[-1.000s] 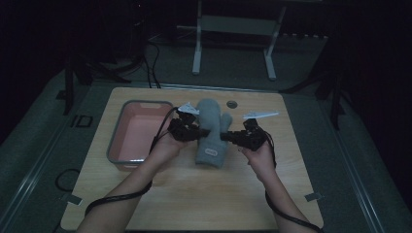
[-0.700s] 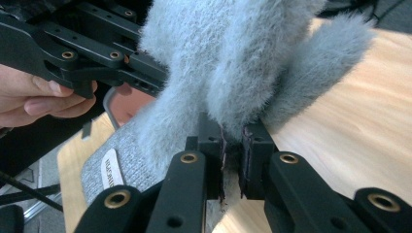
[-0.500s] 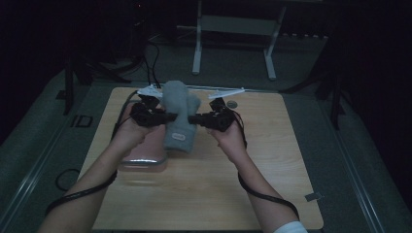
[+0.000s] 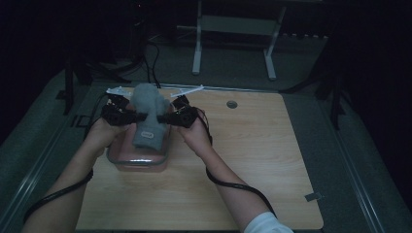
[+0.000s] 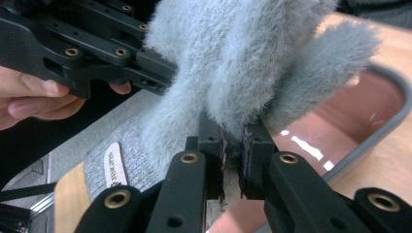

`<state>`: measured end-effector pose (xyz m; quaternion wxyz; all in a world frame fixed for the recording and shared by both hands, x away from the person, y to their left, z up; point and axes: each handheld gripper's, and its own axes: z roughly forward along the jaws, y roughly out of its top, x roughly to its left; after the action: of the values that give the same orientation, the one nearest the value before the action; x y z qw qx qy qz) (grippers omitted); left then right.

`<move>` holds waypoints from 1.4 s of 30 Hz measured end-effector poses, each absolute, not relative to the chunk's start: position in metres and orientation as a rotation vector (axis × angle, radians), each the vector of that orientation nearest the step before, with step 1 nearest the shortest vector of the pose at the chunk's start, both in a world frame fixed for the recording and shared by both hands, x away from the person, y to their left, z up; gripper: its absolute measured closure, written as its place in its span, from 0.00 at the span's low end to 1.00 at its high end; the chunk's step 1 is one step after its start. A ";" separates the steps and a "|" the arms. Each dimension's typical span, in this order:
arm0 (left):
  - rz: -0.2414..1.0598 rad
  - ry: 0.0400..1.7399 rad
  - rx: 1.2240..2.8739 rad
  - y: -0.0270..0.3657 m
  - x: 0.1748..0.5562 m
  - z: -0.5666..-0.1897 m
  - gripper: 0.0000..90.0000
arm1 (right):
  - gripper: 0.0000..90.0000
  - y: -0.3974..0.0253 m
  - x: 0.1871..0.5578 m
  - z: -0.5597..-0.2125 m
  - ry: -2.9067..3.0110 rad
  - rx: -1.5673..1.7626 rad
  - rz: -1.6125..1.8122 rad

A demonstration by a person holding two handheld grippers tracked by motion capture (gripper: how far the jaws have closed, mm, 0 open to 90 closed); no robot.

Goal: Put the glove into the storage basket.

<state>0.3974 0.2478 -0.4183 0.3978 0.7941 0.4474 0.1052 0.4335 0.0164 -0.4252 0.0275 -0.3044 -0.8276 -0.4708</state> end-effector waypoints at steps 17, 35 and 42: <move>0.215 1.302 2.101 0.248 0.415 -0.491 0.86 | 0.91 0.054 0.446 -0.496 -2.691 -1.091 -1.146; 0.365 1.510 2.155 0.237 0.429 -0.500 0.46 | 0.50 0.048 0.444 -0.477 -2.746 -1.032 -1.185; 0.434 1.433 2.034 0.245 0.413 -0.475 0.27 | 0.37 0.020 0.446 -0.466 -2.714 -1.028 -1.250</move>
<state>0.4130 0.2446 -0.4754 0.3033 0.7675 0.5406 0.1636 0.4462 0.0200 -0.4662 -0.0093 -0.3253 -0.8589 -0.3956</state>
